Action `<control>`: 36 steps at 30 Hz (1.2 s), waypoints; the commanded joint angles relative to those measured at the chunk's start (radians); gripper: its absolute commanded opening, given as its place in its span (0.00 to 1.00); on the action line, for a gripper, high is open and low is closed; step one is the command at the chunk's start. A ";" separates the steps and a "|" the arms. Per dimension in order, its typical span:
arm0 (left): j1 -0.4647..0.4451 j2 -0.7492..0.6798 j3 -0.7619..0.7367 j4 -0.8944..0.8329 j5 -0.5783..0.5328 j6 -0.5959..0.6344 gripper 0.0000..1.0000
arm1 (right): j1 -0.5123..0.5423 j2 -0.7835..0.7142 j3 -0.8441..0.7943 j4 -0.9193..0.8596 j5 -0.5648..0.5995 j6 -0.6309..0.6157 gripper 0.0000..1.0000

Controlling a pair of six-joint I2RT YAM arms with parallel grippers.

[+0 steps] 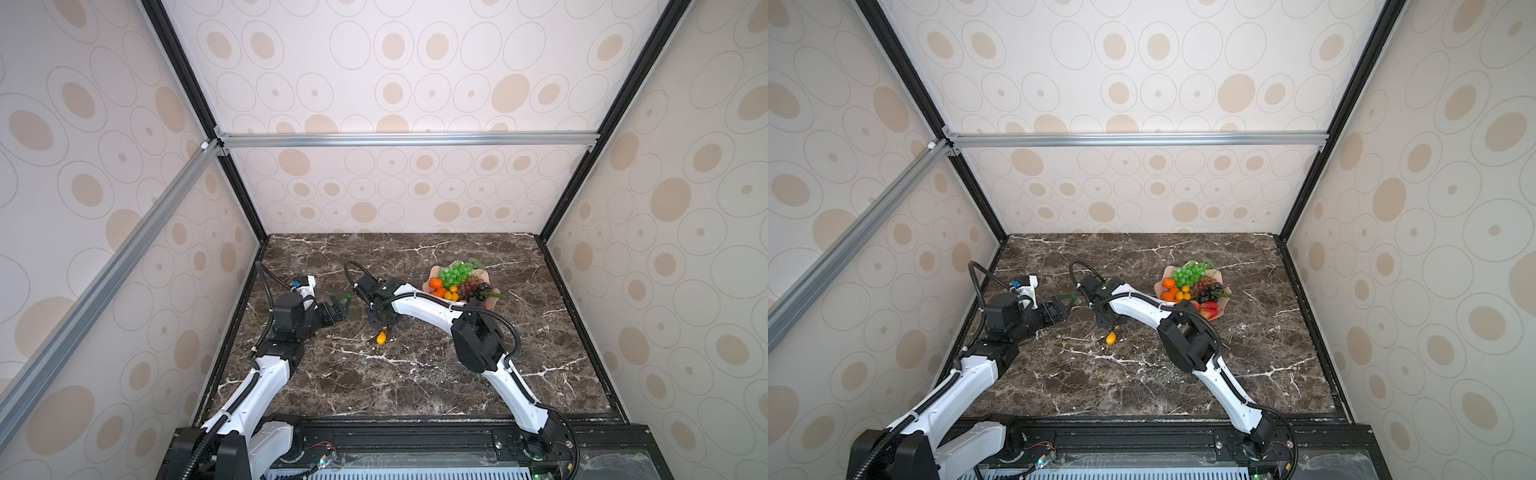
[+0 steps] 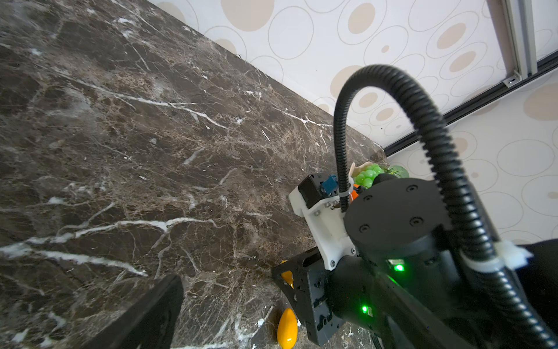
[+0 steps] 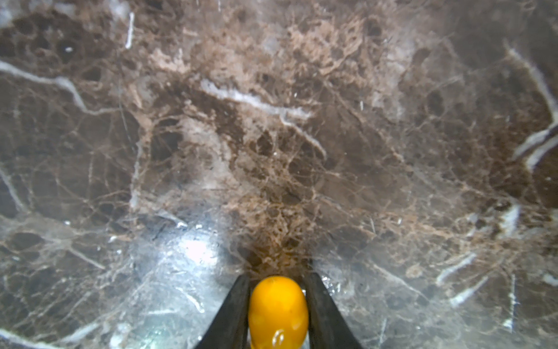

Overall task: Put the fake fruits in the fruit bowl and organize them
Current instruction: 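Lower the right gripper onto another yellow oval fruit and close it, then lift the yellow fruit with the right gripper and carry it into the bowl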

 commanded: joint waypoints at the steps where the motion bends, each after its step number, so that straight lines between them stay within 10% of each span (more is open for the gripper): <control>1: 0.008 0.012 0.006 0.056 0.023 -0.024 0.98 | 0.005 -0.069 -0.029 -0.013 0.022 0.014 0.32; 36: -0.403 0.383 0.275 0.262 -0.073 -0.072 0.98 | -0.178 -0.621 -0.530 0.149 0.140 0.033 0.28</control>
